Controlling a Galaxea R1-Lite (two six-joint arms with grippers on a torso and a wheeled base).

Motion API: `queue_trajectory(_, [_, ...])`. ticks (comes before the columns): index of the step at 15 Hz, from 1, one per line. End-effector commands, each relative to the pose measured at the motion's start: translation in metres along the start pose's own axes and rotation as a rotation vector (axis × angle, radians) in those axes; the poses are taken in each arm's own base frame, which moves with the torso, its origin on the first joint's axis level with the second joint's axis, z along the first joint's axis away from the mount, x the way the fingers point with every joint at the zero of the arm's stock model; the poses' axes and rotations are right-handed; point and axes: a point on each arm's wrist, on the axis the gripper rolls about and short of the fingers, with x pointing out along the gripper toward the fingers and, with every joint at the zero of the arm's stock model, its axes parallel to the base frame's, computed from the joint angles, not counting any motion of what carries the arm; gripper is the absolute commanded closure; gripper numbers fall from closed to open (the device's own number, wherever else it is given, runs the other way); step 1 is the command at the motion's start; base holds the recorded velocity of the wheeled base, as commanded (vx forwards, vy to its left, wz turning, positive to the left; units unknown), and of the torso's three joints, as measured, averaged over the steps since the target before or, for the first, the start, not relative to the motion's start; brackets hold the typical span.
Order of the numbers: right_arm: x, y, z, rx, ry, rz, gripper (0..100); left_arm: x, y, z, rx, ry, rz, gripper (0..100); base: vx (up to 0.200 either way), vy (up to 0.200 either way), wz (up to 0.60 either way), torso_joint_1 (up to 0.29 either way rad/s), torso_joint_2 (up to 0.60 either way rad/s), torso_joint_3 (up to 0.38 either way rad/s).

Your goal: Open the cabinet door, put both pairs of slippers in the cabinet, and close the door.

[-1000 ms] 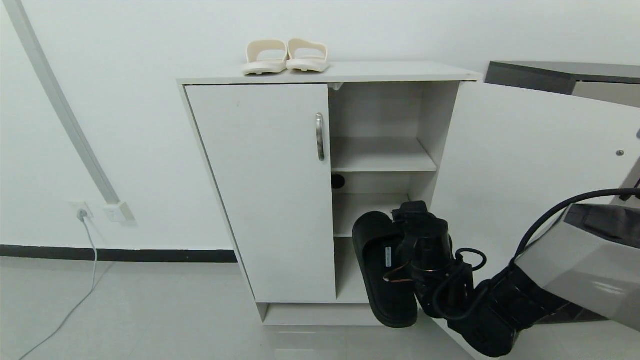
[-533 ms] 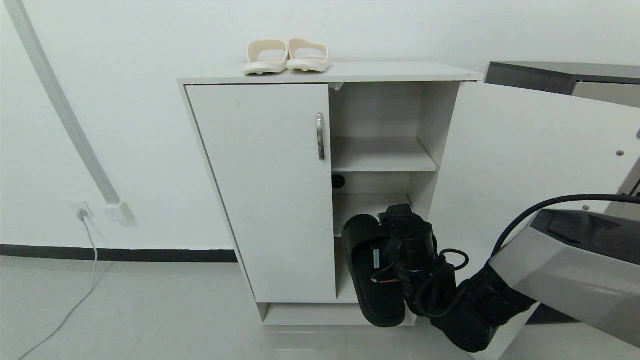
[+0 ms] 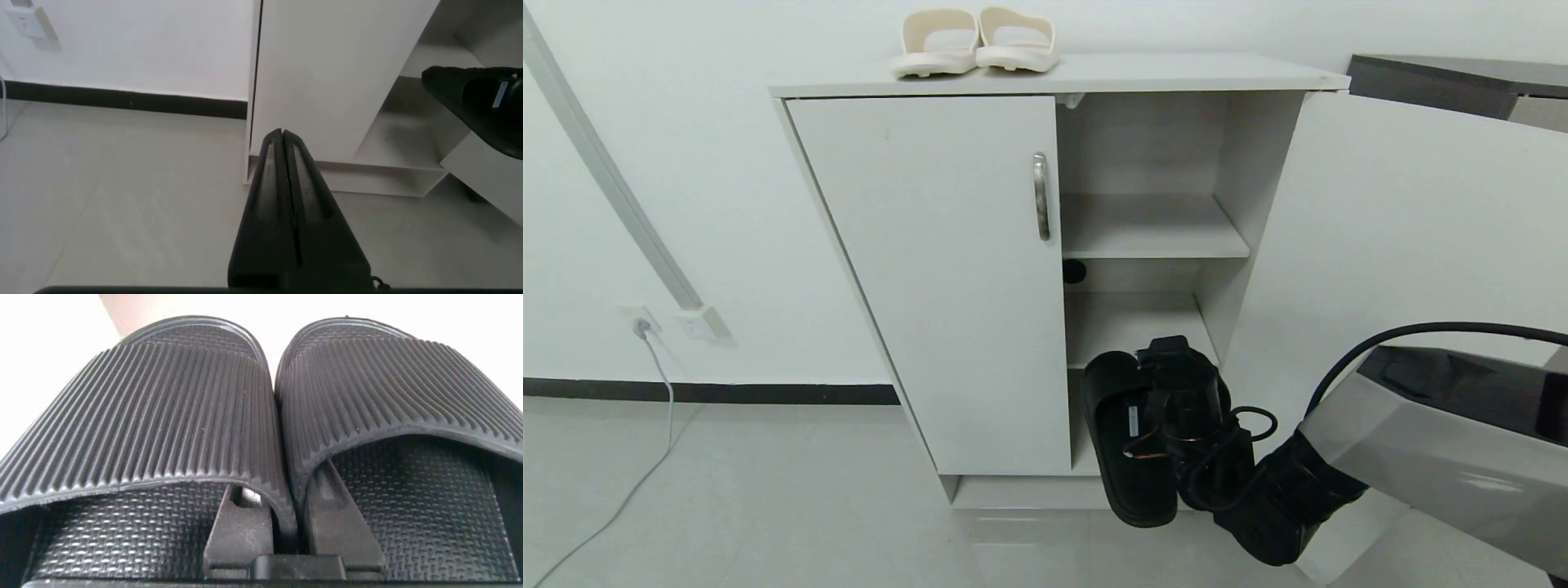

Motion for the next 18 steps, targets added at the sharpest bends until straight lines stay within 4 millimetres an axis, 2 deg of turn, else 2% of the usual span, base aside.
queue_trajectory(1, [0.001,0.0,-0.002,-0.003,0.004,-0.002,100,0.0,0.0,0.0,0.0,0.002,0.001,100,0.0,0.0,0.0,-0.002,0.0,-0.193])
queue_trajectory(10, [0.026,-0.002,-0.002,0.039,-0.038,-0.085,100,0.0,0.0,0.0,-0.002,0.002,0.002,100,0.0,0.0,0.0,0.004,0.0,-0.187])
queue_trajectory(15, [0.029,-0.001,0.014,0.088,-0.154,-0.108,100,0.0,0.0,0.0,-0.002,0.001,0.004,100,0.0,0.0,0.0,0.001,0.0,-0.01])
queue_trajectory(18, [0.04,-0.008,0.004,0.072,-0.175,-0.141,100,0.0,0.0,0.0,-0.002,0.001,0.004,100,0.0,0.0,0.0,0.0,0.0,0.0])
